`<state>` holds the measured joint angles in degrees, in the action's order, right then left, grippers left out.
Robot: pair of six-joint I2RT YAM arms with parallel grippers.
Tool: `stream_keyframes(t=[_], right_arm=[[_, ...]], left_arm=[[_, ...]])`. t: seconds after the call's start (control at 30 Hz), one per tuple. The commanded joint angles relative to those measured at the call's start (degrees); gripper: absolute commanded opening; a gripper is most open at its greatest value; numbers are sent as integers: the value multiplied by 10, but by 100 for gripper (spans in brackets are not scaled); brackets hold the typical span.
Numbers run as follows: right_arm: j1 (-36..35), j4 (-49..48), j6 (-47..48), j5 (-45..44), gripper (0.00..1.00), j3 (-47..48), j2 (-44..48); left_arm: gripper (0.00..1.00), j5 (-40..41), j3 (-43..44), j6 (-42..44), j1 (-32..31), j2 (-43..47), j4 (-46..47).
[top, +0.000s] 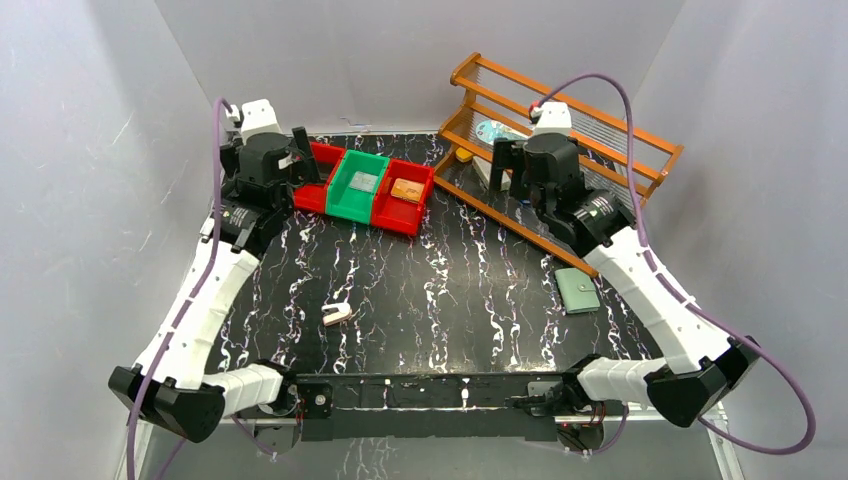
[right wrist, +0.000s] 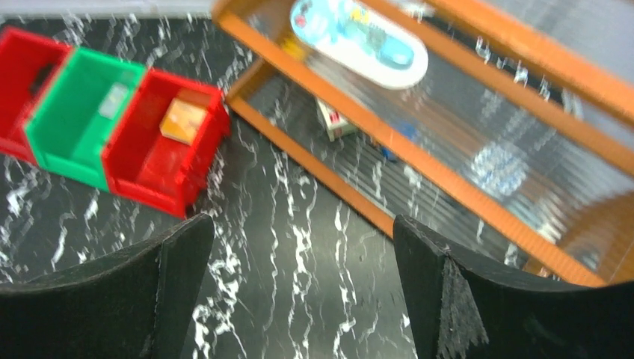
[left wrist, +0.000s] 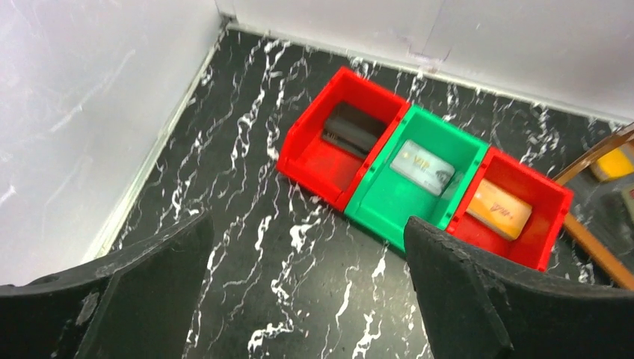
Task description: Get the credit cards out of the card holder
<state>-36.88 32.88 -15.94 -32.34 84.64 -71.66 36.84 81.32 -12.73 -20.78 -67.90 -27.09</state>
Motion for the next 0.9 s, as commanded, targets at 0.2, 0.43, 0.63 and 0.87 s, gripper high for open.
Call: stream_keyframes(t=[0.2,0.43,0.63,0.87], right_arm=[[147,-62,-60,302,98,-215,108],[177,-72,-83,457,98,-305,147],[101,-81,-103,478,98,-327,142],[36,-97,-140,459,98,-341,122]], left_arm=[[98,-188,-190,-87,68,73,59],[98,-450,-318,-167,74,51,121],[98,-475,-336,-184,-40,3,114],[98,-445,-364,-242,-180,-52,138]])
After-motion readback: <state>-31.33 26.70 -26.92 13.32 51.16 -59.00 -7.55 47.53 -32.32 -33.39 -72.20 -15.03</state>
